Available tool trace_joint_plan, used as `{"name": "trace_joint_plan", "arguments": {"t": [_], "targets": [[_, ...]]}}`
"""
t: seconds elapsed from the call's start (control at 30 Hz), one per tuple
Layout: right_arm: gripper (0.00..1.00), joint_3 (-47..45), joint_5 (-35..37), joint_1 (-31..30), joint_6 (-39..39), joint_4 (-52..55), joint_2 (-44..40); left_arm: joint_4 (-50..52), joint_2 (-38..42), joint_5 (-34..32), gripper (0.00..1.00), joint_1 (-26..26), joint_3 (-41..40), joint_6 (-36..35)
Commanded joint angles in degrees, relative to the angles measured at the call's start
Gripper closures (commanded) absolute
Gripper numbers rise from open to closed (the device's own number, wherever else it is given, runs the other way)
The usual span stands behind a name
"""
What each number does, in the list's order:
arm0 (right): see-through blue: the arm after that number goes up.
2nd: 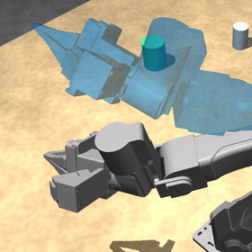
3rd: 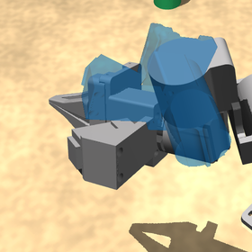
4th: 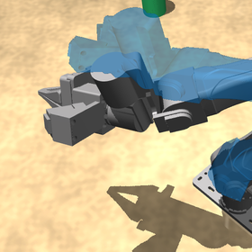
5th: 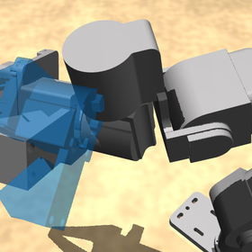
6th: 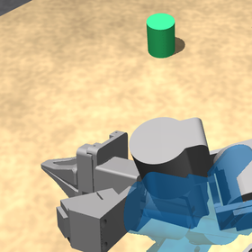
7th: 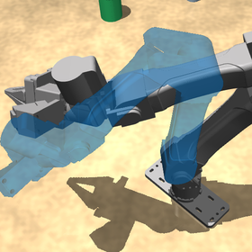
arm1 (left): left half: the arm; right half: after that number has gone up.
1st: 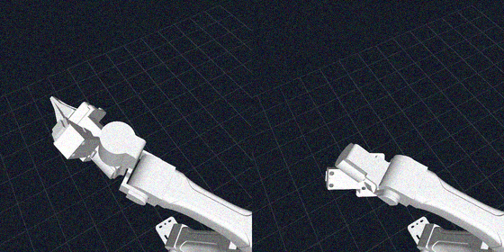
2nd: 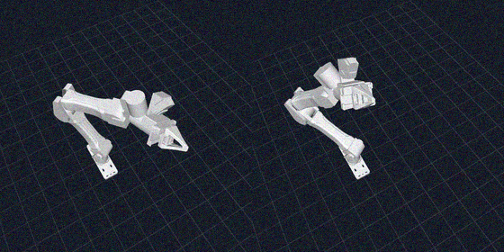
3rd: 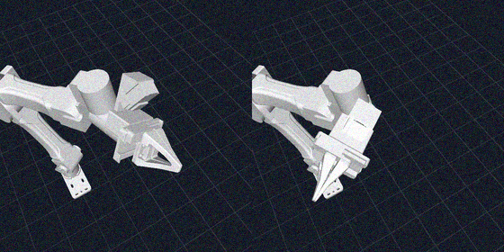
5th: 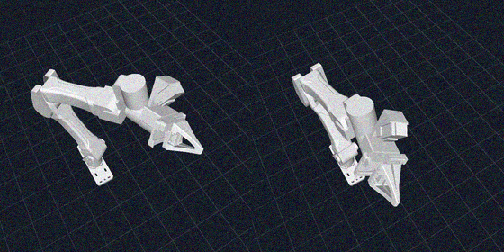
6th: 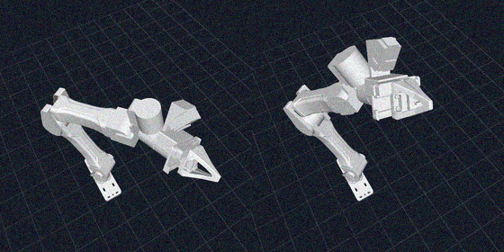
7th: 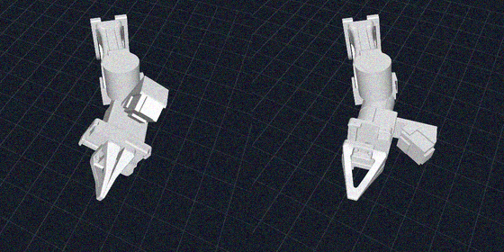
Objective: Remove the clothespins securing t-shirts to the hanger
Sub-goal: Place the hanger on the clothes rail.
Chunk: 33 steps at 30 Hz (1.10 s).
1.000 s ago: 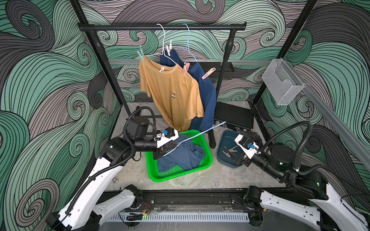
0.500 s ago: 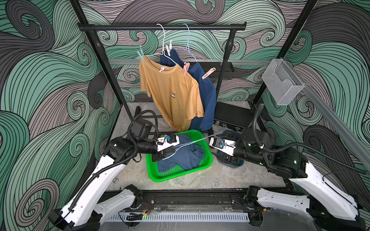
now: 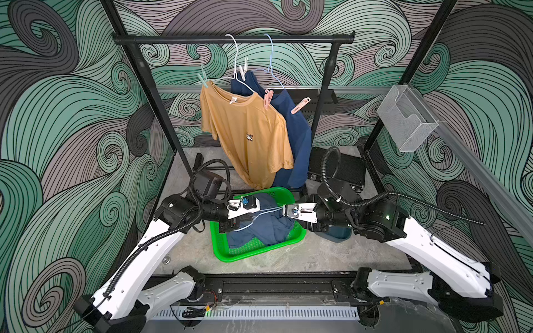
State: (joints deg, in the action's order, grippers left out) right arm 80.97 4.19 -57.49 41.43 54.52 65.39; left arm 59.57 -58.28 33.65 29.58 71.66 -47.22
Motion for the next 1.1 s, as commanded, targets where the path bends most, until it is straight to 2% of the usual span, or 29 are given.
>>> {"name": "trace_joint_plan", "arguments": {"t": [0.0,0.43,0.9,1.07], "targets": [[0.51,1.5,1.51,0.54,2.48,0.91,0.08,1.69,0.87,1.33,1.0,-0.32,0.23,-1.56],[0.63,0.7,5.33,1.24,7.12,1.23,1.7,1.55,1.33,1.86,1.0,-0.32,0.58,-1.84],[0.81,2.19,6.27,1.07,8.38,3.05,2.94,-0.55,1.39,2.21,1.0,-0.23,-0.67,-0.59],[0.91,1.73,6.95,1.11,9.08,3.04,2.97,-0.86,1.55,2.21,1.0,-0.24,-0.38,-0.3]]}}
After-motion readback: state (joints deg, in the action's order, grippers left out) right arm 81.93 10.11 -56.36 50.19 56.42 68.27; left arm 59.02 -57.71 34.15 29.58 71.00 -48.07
